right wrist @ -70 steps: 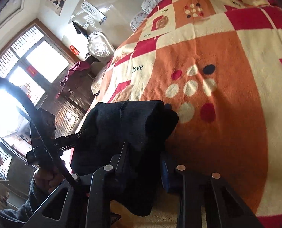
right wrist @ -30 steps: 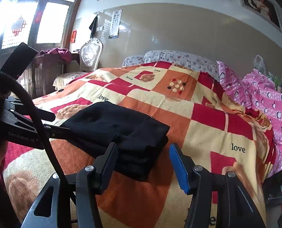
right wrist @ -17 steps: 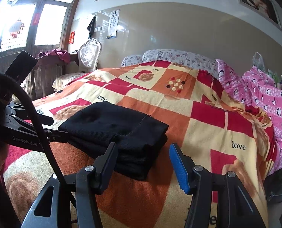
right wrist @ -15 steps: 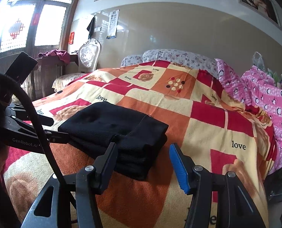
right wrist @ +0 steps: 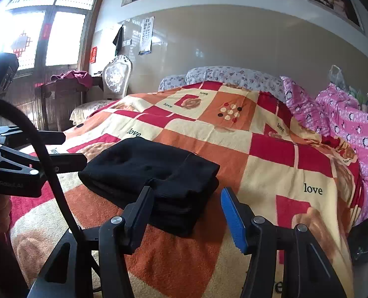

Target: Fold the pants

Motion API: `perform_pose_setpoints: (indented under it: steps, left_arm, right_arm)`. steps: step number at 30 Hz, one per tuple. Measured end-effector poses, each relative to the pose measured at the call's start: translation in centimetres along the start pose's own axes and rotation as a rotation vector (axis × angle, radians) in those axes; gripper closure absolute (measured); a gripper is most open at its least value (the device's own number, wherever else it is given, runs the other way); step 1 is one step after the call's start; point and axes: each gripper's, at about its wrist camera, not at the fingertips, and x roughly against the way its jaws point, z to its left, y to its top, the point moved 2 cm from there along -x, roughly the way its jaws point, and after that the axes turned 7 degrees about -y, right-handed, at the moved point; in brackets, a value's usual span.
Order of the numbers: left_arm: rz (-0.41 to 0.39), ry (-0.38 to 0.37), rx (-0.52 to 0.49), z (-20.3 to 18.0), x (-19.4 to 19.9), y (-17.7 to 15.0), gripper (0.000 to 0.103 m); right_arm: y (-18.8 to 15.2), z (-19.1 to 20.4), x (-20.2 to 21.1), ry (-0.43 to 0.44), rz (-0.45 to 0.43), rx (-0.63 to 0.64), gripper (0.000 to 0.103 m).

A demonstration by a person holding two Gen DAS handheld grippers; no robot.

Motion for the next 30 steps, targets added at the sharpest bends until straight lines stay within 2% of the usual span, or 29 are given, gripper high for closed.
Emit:
perform_pose_setpoints:
  steps: [2, 5, 8, 11, 12, 15, 20, 26, 30]
  left_arm:
    - [0.023, -0.054, 0.060, 0.6, -0.3, -0.3, 0.019]
    - [0.110, -0.090, 0.072, 0.5, -1.1, -1.0, 0.019]
    - [0.178, -0.089, 0.050, -0.5, -1.8, -1.9, 0.019]
    - [0.260, -0.034, 0.030, -1.3, -3.1, -3.0, 0.019]
    - [0.272, -0.045, 0.035, -1.4, -3.3, -3.3, 0.019]
    - [0.280, -0.074, 0.052, -1.6, -3.3, -3.8, 0.019]
    - [0.275, -0.057, 0.032, -1.7, -3.2, -3.3, 0.019]
    - [0.301, -0.034, 0.075, -0.5, -4.5, -3.1, 0.019]
    - [0.313, -0.050, 0.085, -0.3, -5.1, -3.4, 0.019]
  right_arm:
    - [-0.1, 0.0, -0.3, 0.008, 0.015, -0.005, 0.049]
    - [-0.1, -0.1, -0.6, 0.013, 0.029, -0.015, 0.049]
    - [-0.1, 0.0, -0.5, 0.003, 0.025, -0.010, 0.049]
    - [-0.1, 0.2, -0.7, -0.002, 0.033, 0.000, 0.049]
    - [-0.1, 0.2, -0.7, -0.004, 0.034, 0.001, 0.049]
    - [-0.1, 0.1, -0.7, -0.004, 0.031, -0.004, 0.049]
    - [-0.1, 0.0, -0.6, -0.002, 0.021, -0.015, 0.049]
    - [0.0, 0.2, -0.3, -0.008, 0.004, -0.010, 0.048]
    - [-0.1, 0.2, -0.2, -0.007, 0.001, -0.011, 0.048]
